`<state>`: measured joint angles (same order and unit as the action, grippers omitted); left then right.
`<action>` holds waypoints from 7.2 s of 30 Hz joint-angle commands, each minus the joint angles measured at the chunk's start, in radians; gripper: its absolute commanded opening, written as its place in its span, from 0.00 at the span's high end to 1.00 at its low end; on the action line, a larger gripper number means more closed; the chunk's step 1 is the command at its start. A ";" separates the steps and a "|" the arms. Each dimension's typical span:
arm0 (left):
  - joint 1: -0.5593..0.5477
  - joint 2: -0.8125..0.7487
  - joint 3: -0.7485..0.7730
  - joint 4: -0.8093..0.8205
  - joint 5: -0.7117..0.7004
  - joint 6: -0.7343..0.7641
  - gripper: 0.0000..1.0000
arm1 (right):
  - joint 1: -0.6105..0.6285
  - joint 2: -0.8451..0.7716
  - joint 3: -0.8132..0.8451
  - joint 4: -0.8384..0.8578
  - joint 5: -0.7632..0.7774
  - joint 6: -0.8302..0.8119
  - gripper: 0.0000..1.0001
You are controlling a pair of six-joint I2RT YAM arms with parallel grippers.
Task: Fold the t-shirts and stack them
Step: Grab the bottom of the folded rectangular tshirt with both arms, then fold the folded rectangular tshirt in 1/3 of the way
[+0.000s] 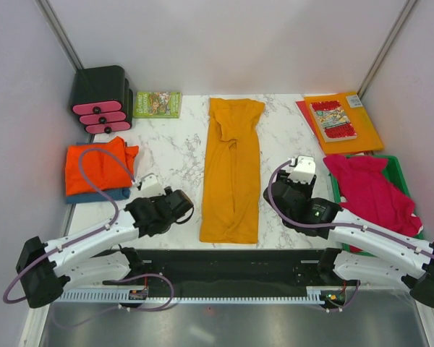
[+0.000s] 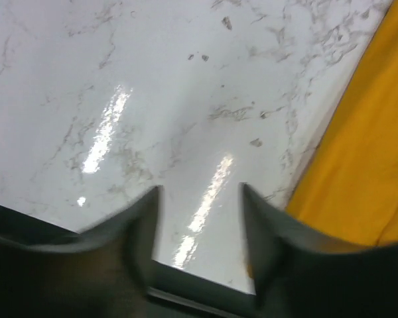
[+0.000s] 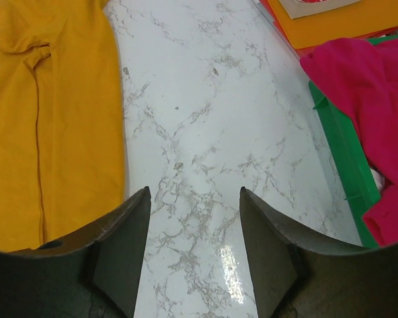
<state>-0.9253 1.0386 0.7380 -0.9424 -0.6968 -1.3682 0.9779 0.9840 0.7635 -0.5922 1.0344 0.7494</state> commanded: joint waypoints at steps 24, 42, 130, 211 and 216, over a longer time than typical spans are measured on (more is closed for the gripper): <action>-0.044 0.133 -0.063 0.318 0.490 0.322 0.22 | 0.021 0.084 -0.047 0.023 -0.057 0.085 0.37; -0.043 0.282 -0.143 0.424 0.557 0.389 0.51 | 0.150 0.165 -0.040 -0.018 -0.062 0.229 0.38; -0.204 -0.003 -0.189 0.346 0.405 0.325 0.98 | 0.626 0.338 0.034 -0.264 -0.171 0.763 1.00; 0.398 1.012 0.940 0.413 0.450 0.788 0.98 | -0.456 1.012 0.674 0.339 -0.473 -0.243 1.00; 0.404 1.066 0.988 0.372 0.450 0.779 0.98 | -0.456 1.039 0.700 0.327 -0.478 -0.242 0.94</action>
<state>-0.5316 2.0789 1.6627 -0.5312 -0.2264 -0.5934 0.5236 1.9942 1.4113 -0.2840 0.5568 0.5182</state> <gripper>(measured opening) 0.025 0.009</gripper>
